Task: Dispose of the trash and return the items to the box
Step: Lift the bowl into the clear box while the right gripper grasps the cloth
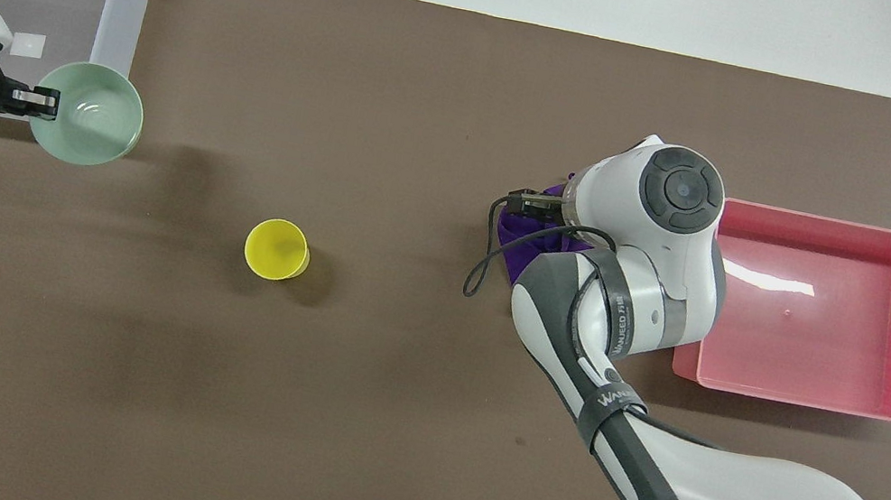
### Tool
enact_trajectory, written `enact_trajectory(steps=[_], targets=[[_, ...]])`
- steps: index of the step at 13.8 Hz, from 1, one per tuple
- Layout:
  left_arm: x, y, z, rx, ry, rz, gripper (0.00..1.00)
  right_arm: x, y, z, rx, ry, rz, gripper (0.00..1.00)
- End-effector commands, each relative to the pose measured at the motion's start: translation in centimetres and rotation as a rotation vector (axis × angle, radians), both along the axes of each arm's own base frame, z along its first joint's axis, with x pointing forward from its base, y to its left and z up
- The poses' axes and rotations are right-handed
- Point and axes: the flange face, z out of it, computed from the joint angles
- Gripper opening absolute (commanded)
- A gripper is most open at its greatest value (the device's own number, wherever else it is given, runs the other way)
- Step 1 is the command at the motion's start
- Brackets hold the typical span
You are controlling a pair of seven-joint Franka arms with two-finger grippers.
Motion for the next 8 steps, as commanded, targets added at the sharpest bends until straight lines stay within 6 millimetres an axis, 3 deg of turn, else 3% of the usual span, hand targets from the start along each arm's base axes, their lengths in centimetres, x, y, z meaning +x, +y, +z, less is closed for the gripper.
enact_trajectory(steps=[1,3,5,7,8], targets=[[3.0,1.5,0.9,-0.002,-0.064,0.017,0.0,-0.3,-0.5,-2.1,-0.017,-0.004,0.02,1.0],[4.9,3.0,1.9,0.001,-0.094,0.034,0.0,-0.6,-0.5,-2.6,-0.022,0.003,0.027,1.0],[6.8,5.2,1.7,-0.002,-0.11,0.061,0.0,-0.6,-0.5,-2.7,-0.023,0.005,0.03,0.98],[9.2,6.2,0.6,0.031,-0.109,0.053,0.0,-0.8,-0.5,-2.8,-0.027,0.016,0.029,0.4],[10.3,7.9,0.0,0.039,-0.104,0.068,0.0,-0.8,-0.5,-2.8,-0.028,0.021,0.03,0.15]])
